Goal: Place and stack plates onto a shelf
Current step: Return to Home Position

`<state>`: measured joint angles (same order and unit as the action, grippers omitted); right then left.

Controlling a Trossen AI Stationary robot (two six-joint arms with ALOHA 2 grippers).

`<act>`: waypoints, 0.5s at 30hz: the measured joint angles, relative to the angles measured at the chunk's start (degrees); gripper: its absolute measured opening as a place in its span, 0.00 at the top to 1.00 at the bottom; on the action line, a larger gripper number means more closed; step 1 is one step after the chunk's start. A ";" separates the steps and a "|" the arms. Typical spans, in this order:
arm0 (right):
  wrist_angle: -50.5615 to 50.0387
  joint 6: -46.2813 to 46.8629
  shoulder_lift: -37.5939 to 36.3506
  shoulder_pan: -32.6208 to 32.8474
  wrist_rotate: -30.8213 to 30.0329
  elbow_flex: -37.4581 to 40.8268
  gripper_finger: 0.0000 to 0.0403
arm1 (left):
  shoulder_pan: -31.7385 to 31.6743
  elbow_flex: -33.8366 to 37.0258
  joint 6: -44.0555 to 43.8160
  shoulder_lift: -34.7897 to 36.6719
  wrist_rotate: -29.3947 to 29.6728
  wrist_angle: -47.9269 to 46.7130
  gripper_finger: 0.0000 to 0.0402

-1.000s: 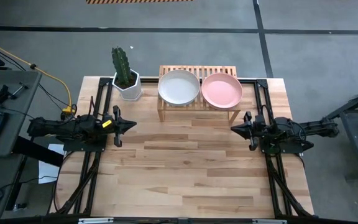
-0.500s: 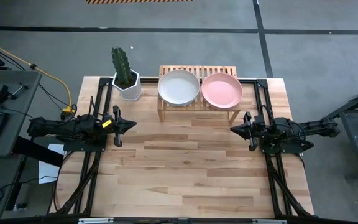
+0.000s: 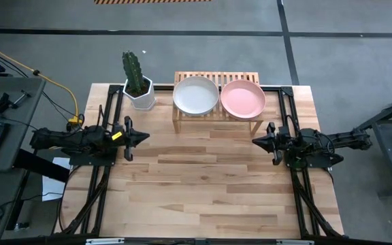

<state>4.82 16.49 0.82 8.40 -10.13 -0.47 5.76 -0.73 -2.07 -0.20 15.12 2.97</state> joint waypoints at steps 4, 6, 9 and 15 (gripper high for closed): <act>0.00 0.00 0.00 0.00 -0.02 0.00 1.00 | -0.65 0.00 -0.42 0.01 -1.38 -0.35 1.00; 0.00 0.00 0.00 0.00 -0.06 0.00 1.00 | -0.94 0.00 2.68 0.01 -6.07 -1.30 1.00; 0.00 0.00 0.00 0.00 -0.15 0.00 1.00 | -0.91 0.06 10.26 0.00 -15.54 -2.58 1.00; -0.32 0.00 0.00 0.00 -0.15 0.00 1.00 | -0.92 0.07 9.78 -0.01 -15.66 -2.35 1.00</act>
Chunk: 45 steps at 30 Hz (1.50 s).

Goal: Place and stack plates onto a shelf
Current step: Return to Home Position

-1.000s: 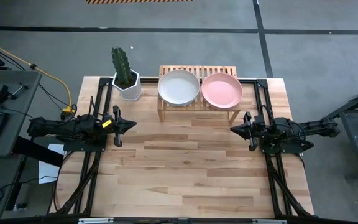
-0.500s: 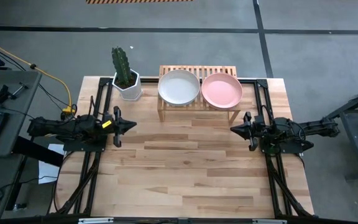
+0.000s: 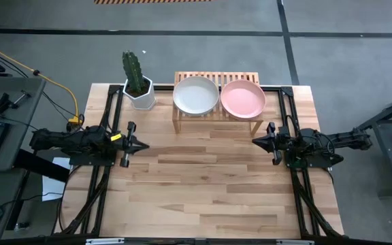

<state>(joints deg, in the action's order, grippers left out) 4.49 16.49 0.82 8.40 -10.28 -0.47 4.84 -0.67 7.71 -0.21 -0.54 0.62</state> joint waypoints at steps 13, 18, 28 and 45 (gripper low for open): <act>-1.95 0.00 0.02 0.00 0.10 0.00 1.00 | 1.27 0.00 -2.98 0.00 0.13 0.05 1.00; -1.93 0.00 0.02 0.00 0.22 0.00 1.00 | 1.27 0.00 -3.00 0.00 0.13 0.07 1.00; -1.90 0.00 0.02 0.00 0.21 0.00 1.00 | 1.27 -0.02 -3.01 -0.02 0.13 0.07 1.00; -1.88 0.00 0.02 0.00 0.20 0.00 1.00 | 1.27 -0.02 -3.02 -0.03 0.12 0.07 1.00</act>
